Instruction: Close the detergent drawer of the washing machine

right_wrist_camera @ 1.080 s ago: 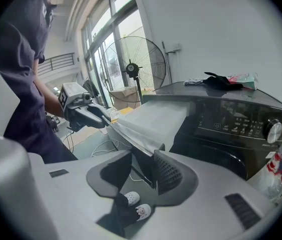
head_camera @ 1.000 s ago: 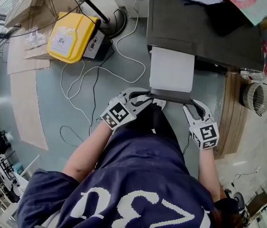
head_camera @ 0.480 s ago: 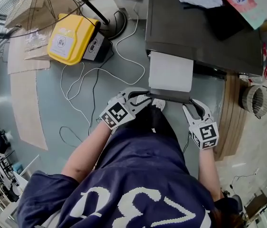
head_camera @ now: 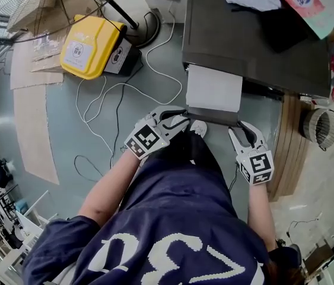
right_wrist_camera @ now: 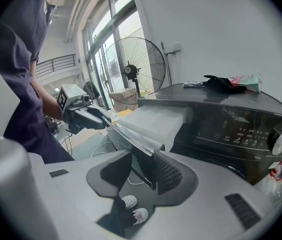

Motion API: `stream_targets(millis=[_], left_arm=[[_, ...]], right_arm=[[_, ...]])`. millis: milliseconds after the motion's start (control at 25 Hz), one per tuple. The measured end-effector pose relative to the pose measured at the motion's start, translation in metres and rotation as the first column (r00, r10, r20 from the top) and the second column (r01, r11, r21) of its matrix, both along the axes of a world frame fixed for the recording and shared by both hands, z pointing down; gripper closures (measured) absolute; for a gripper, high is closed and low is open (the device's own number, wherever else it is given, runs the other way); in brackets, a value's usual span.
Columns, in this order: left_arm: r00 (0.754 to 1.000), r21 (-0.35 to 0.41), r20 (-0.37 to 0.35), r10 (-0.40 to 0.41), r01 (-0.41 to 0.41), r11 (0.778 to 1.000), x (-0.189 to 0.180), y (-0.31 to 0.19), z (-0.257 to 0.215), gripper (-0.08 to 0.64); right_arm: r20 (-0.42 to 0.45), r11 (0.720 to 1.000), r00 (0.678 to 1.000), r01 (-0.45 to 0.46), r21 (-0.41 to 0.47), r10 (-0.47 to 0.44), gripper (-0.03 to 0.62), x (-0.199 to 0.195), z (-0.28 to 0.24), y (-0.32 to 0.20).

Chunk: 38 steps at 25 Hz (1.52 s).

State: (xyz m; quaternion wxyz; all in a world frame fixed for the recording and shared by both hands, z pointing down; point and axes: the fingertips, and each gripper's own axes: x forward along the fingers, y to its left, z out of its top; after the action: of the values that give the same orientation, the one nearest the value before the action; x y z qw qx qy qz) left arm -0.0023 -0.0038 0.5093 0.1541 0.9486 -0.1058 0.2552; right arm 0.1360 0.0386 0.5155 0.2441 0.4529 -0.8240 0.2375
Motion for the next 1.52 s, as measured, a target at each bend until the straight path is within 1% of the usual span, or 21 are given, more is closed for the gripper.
stream_targets(millis=[240,640,800,960,1520], left_arm=[[0.999,0.007,0.003,-0.037,0.037,0.999,0.003,-0.012,0.001,0.436],[0.997,0.014,0.012,-0.072,0.072,0.997,0.007,-0.036,0.002,0.430],[0.994,0.001,0.027,-0.103,0.103,0.995,0.008,-0.046,0.002,0.426],[0.991,0.012,0.026,-0.128,0.128,0.992,0.010,-0.060,0.003,0.425],[0.989,0.026,0.027,-0.146,0.145,0.989,0.013,-0.085,0.002,0.424]], right_arm=[[-0.001,1.000,1.000,-0.011,0.006,0.011,0.439,0.003,0.001,-0.012],[-0.008,1.000,1.000,-0.025,0.012,0.025,0.437,0.008,0.001,-0.034],[-0.010,1.000,1.000,-0.027,0.017,0.027,0.437,0.009,0.000,-0.044],[-0.015,0.999,0.999,-0.032,0.022,0.032,0.437,0.011,0.000,-0.059],[-0.017,0.997,0.997,-0.075,0.032,0.076,0.431,0.015,-0.001,-0.084]])
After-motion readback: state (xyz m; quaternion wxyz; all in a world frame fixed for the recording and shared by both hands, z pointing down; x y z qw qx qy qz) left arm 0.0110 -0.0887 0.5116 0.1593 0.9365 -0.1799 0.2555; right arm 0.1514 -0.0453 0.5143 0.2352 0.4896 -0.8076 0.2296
